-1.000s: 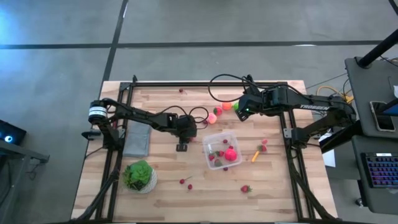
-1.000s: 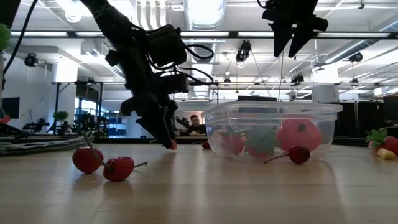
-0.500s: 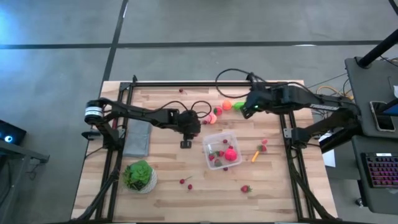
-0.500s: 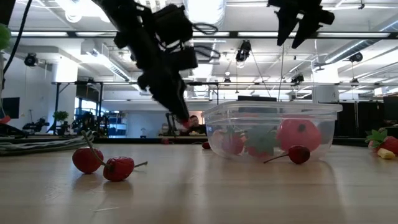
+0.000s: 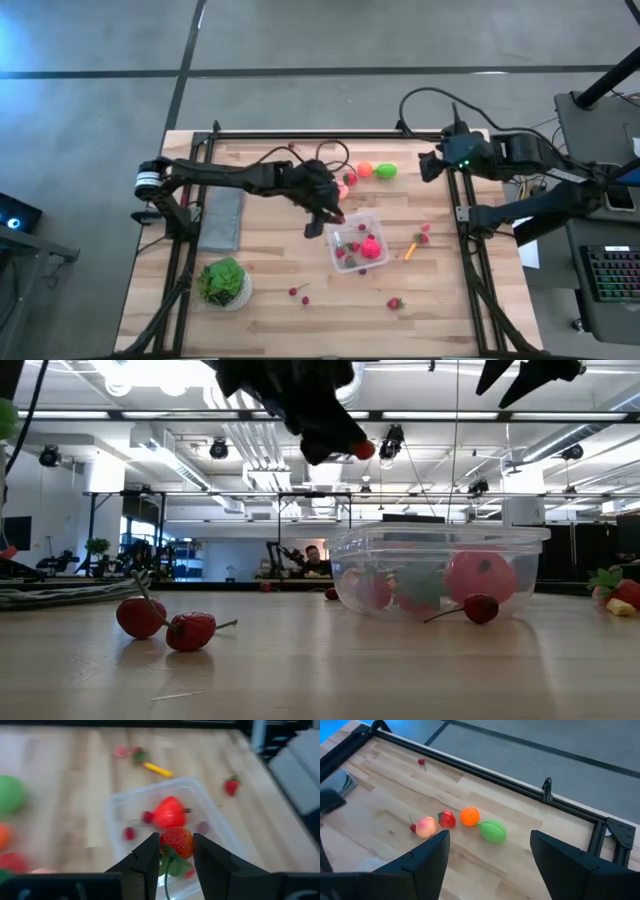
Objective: Pick and placing Produce into tupperware
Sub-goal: Put the strawberry into the transparent bin, then put the bottom peach into the transparent bin
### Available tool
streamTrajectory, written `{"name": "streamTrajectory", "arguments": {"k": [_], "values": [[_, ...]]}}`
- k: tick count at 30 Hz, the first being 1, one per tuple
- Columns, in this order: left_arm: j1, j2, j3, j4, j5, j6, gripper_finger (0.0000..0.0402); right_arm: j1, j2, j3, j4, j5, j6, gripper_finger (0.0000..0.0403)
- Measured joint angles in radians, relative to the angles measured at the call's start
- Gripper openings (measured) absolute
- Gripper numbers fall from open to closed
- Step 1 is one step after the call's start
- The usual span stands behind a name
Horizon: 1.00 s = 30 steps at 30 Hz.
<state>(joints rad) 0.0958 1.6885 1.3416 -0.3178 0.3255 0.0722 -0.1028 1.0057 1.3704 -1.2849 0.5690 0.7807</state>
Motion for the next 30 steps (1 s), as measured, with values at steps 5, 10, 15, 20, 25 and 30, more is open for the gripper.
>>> {"name": "streamTrajectory", "arguments": {"k": [5, 10, 15, 20, 25, 30], "values": [[-0.014, 0.055, 0.007, 0.0, 0.015, -0.092, 0.0093, 0.0, -0.01, -0.02, 0.0, -0.022, 0.009, 0.027], [-0.014, 0.099, 0.006, 0.029, 0.013, -0.335, 0.0093, 0.0, -0.005, -0.067, -0.006, -0.099, 0.0, 0.027], [-0.016, 0.129, 0.006, 0.083, 0.011, -0.55, 0.0102, 0.0, -0.002, -0.101, -0.079, -0.132, 0.003, 0.027], [-0.022, 0.155, 0.006, 0.072, 0.005, -0.638, 0.0154, 0.0, -0.011, -0.142, -0.107, -0.132, 0.017, 0.027], [-0.025, 0.154, 0.004, 0.07, -0.024, -0.669, 0.0228, 0.0, -0.011, -0.192, -0.114, -0.154, 0.021, 0.027], [-0.024, 0.106, 0.0, 0.062, -0.02, -0.653, 0.0267, 0.0, -0.01, -0.287, -0.115, -0.316, 0.089, 0.027]]}}
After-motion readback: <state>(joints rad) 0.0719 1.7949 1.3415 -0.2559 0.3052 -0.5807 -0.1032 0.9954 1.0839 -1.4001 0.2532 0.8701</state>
